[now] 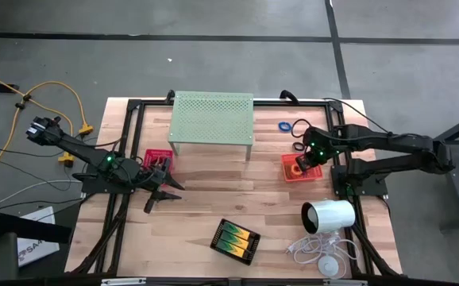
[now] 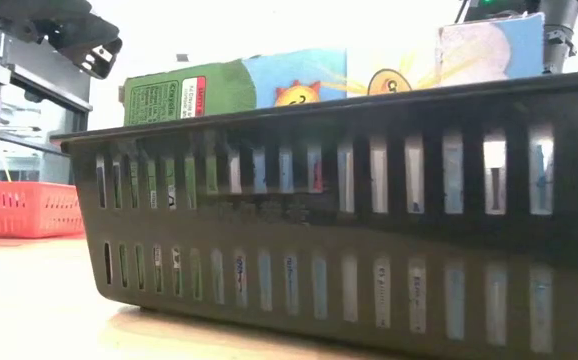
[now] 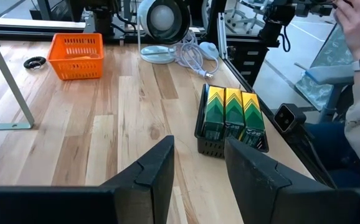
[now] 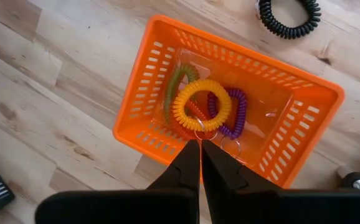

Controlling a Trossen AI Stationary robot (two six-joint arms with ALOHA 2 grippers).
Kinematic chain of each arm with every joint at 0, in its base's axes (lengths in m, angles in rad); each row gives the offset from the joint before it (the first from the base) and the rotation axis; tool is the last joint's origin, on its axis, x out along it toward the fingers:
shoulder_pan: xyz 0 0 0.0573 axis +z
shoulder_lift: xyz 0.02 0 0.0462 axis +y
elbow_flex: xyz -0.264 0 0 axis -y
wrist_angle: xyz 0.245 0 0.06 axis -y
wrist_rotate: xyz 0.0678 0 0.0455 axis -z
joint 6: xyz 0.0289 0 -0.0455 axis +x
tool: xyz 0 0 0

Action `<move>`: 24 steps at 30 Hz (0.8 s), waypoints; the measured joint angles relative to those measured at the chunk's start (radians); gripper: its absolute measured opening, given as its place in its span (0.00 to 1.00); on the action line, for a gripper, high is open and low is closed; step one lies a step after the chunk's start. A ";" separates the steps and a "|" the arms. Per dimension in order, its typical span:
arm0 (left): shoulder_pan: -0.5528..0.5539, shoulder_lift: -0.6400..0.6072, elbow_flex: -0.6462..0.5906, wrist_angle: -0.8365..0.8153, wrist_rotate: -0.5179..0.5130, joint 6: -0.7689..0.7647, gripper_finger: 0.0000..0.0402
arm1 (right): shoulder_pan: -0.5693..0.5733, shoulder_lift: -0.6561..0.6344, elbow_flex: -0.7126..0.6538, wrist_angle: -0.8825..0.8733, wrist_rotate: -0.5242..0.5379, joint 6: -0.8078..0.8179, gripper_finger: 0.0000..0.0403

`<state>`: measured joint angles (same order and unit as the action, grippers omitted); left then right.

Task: Pick & Place Office Desk Supplies
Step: Put the black spring keychain into the orange bin

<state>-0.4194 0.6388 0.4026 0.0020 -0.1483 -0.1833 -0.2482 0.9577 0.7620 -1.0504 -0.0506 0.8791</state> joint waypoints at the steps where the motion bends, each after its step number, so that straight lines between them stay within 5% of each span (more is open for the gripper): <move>1: 0.000 0.000 0.000 0.000 0.000 0.000 0.34 | 0.000 0.000 0.000 0.000 0.000 0.000 0.01; 24: 0.000 0.000 0.000 0.000 -0.001 0.000 0.34 | 0.000 0.000 0.000 0.009 0.003 0.001 0.01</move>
<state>-0.4194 0.6388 0.4026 0.0021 -0.1497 -0.1833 -0.2485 0.9577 0.7620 -1.0416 -0.0479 0.8797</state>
